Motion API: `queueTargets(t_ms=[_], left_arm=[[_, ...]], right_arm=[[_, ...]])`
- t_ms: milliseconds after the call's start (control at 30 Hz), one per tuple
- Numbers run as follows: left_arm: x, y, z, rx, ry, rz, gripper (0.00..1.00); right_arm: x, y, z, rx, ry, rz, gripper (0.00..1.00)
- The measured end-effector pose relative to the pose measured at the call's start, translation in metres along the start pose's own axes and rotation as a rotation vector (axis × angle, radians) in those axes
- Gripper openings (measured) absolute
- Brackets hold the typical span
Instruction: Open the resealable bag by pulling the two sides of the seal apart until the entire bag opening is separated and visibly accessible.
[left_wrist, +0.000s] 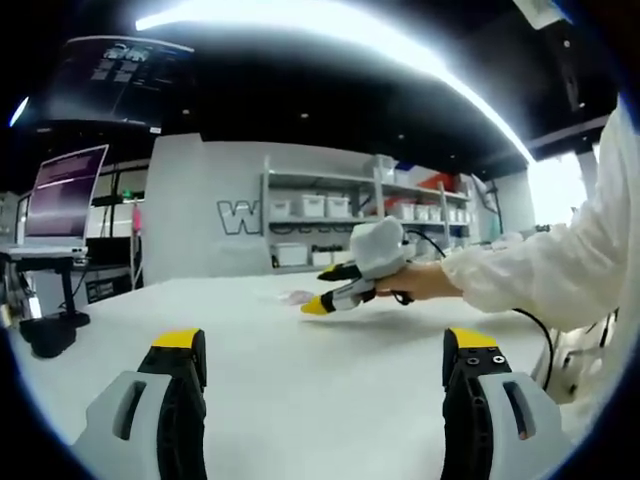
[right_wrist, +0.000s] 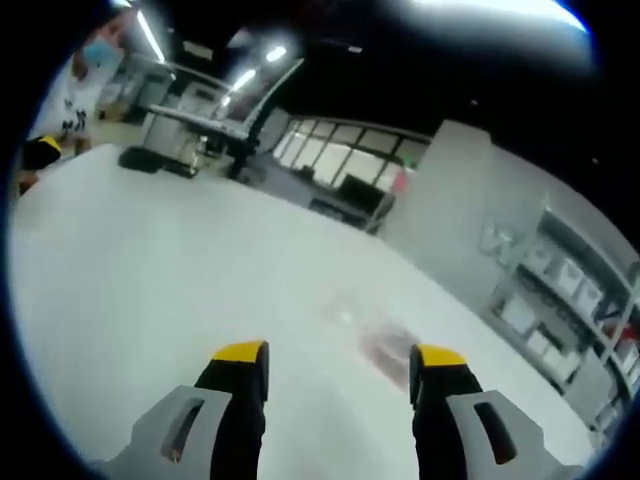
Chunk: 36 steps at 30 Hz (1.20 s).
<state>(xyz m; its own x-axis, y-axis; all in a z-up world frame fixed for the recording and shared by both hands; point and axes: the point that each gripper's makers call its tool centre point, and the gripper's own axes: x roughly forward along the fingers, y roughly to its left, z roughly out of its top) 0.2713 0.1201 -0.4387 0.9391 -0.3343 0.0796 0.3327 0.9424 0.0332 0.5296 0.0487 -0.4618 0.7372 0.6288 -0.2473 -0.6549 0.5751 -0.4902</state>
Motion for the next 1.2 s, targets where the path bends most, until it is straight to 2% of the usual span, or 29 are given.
queueTargets(t_ms=[300,767,1200], left_arm=[[0.0,0.003,0.0,0.002,0.002,0.007,0.96],[-0.002,0.007,-0.004,-0.014,-0.001,0.014,0.96],[-0.003,0.007,-0.005,-0.022,-0.002,0.013,0.96]], right_arm=[[0.009,0.002,0.004,-0.01,-0.004,0.006,0.56],[0.023,0.001,0.004,-0.071,0.006,-0.002,0.53],[0.035,-0.006,0.005,-0.106,0.015,-0.044,0.51]])
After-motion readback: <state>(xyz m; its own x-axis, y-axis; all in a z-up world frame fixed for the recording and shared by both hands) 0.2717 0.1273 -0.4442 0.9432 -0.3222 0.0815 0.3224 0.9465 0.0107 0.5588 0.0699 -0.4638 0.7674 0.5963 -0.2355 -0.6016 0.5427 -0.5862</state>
